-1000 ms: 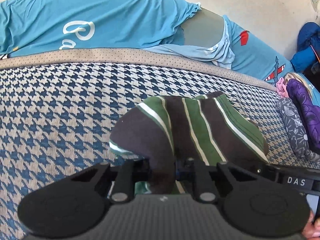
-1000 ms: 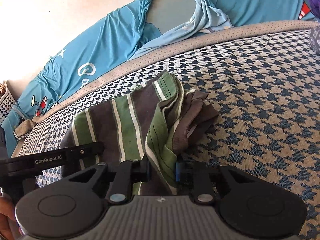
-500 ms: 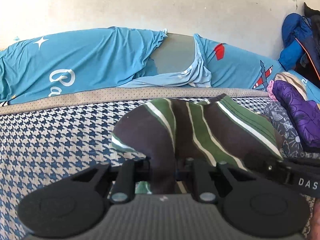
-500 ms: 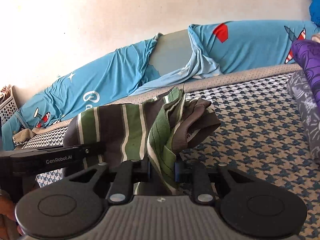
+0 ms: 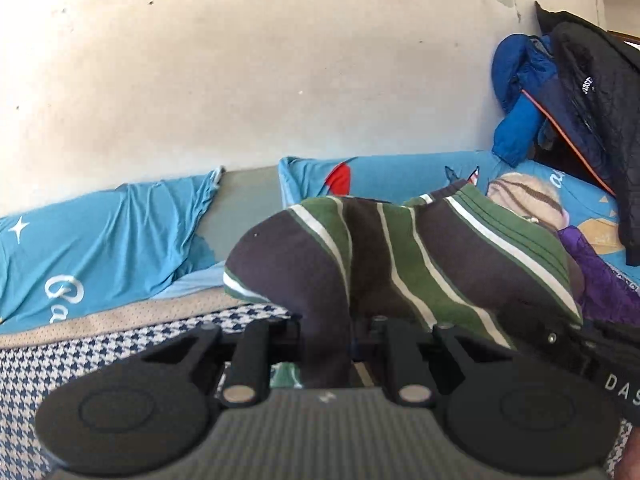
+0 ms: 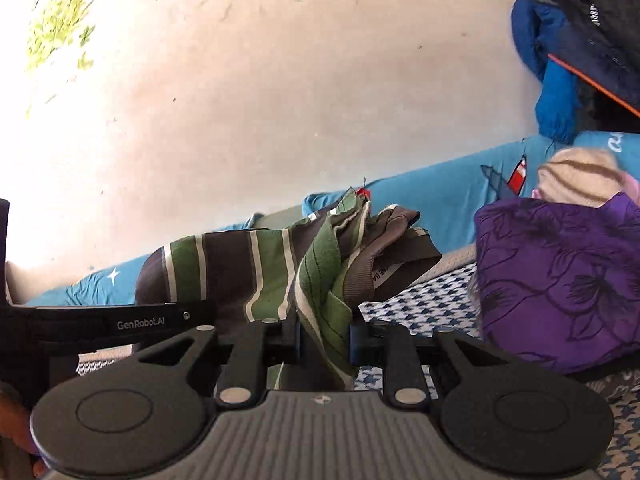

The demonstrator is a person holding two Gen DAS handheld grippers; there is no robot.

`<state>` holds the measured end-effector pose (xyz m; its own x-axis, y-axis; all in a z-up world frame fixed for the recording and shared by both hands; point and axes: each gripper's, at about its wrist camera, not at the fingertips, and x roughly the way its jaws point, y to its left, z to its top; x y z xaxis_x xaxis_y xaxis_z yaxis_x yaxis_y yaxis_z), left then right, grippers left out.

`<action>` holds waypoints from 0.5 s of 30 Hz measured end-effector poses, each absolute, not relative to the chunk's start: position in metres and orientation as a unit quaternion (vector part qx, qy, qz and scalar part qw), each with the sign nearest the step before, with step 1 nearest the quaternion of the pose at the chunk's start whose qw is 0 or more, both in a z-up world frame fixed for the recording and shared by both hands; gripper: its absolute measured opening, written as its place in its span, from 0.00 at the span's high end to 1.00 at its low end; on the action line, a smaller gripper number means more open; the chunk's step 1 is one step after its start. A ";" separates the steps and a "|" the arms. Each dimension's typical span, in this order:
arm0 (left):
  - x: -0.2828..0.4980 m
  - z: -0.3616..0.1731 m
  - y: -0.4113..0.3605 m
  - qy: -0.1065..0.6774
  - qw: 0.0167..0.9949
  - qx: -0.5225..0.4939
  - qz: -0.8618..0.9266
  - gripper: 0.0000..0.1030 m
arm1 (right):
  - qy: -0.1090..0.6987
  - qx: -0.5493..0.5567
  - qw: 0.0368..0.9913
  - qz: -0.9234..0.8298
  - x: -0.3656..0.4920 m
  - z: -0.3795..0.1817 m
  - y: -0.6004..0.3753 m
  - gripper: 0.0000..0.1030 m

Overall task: Fold clothes
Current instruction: 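Lift the folded shirt with both grippers and carry it onto the clothes stack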

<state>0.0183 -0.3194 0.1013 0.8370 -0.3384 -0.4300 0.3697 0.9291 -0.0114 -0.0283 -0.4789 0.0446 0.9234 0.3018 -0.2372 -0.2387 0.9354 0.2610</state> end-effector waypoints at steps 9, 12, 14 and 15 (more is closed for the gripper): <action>0.018 0.135 -0.405 0.181 0.954 0.065 -0.229 0.85 | 0.074 0.149 0.984 0.060 -0.035 0.063 -0.540 0.80; 0.018 0.141 -0.433 0.175 0.950 0.073 -0.247 0.85 | 0.058 0.157 0.985 0.034 -0.035 0.067 -0.560 0.80; 0.017 0.143 -0.453 0.169 0.947 0.084 -0.260 0.84 | 0.049 0.166 0.985 0.017 -0.034 0.068 -0.576 0.80; 0.017 0.145 -0.463 0.166 0.945 0.091 -0.266 0.84 | 0.046 0.174 0.984 0.010 -0.036 0.068 -0.584 0.80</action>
<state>0.0167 -0.4629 0.1451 0.8033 -0.4726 -0.3625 0.5329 0.8421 0.0829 -0.0356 -0.5840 0.0681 0.9956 0.0361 -0.0870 -0.0041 0.9393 0.3430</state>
